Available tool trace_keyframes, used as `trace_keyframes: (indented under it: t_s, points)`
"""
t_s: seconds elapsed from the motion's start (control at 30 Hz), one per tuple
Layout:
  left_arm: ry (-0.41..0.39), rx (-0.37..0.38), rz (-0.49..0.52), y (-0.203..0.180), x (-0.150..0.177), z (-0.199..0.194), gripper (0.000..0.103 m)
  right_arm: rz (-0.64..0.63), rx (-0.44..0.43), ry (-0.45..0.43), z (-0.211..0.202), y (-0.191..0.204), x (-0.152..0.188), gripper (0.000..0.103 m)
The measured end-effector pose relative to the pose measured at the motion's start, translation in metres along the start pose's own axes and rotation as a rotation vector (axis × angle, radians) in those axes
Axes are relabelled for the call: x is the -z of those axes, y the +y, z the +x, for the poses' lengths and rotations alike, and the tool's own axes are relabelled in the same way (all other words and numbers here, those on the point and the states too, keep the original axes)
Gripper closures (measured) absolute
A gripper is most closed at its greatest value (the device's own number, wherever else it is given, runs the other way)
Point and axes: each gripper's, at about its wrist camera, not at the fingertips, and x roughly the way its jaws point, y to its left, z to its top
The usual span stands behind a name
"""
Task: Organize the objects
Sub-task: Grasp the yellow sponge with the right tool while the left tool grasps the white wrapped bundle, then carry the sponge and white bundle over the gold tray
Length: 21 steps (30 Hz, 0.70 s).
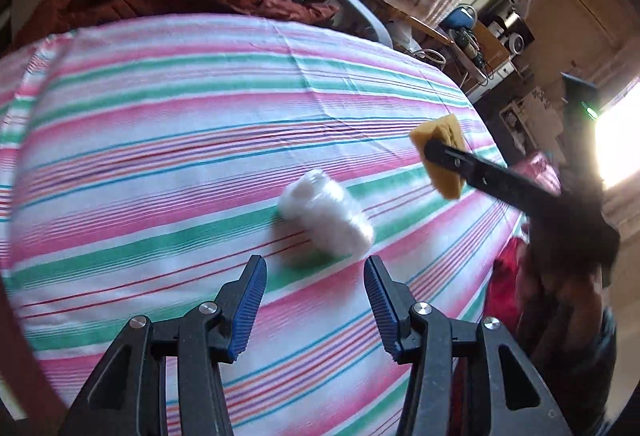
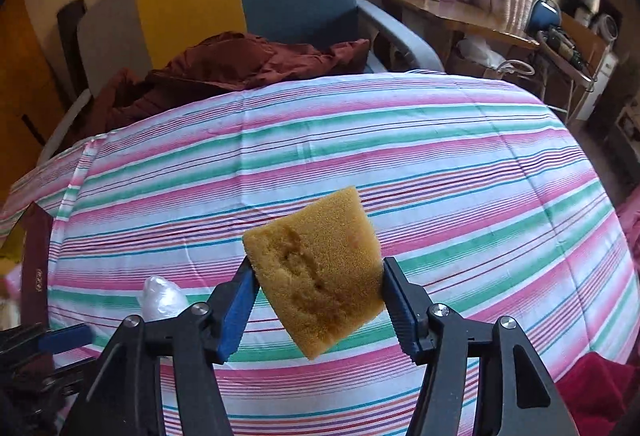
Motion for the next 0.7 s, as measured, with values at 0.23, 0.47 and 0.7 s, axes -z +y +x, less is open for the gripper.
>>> trace_keyframes:
  t_s: [0.23, 0.47, 0.7]
  points:
    - [0.021, 0.009, -0.088, -0.009, -0.027, 0.037, 0.052, 0.002, -0.03, -0.015, -0.004, -0.005, -0.002, 0.04]
    - [0.026, -0.099, -0.004, -0.023, -0.043, 0.066, 0.052, 0.006, -0.048, -0.005, 0.0, -0.006, -0.003, 0.04]
    - [0.002, -0.145, 0.201, -0.026, -0.019, 0.053, 0.068, -0.04, -0.079, 0.048, 0.014, 0.01, 0.004, 0.04]
